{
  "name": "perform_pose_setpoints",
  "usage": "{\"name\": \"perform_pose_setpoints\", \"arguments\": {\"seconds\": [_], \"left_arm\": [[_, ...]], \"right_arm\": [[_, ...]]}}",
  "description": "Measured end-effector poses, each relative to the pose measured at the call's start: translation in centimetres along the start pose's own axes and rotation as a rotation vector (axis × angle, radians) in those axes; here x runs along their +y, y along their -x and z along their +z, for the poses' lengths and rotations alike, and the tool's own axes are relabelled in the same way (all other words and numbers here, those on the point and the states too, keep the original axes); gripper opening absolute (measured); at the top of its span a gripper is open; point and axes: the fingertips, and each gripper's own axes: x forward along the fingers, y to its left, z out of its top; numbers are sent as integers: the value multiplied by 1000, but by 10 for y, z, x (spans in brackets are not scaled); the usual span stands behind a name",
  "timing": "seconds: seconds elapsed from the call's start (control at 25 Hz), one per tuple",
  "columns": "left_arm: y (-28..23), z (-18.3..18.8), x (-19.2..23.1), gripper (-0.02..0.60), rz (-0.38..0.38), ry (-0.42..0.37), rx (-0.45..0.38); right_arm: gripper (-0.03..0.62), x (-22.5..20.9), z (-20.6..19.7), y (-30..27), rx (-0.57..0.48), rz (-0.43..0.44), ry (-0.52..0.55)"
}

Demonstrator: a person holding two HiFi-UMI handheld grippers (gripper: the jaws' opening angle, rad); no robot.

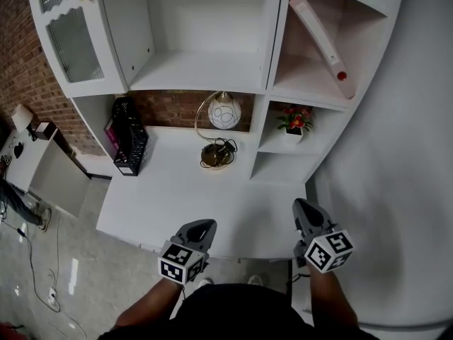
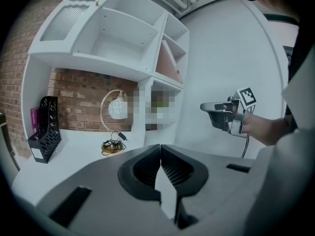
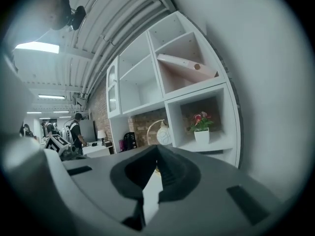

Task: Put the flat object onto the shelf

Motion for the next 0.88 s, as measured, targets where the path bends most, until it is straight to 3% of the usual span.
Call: {"name": "perform_pose_setpoints", "arguments": {"seconds": [0.44, 0.88], "left_arm": [[-1, -5, -2, 6, -4, 8, -2], [-1, 0, -10, 5, -17, -1, -7]], "right_arm": [[4, 14, -68, 10, 107, -2, -29], [4, 23, -100, 15, 161, 8, -68]]}}
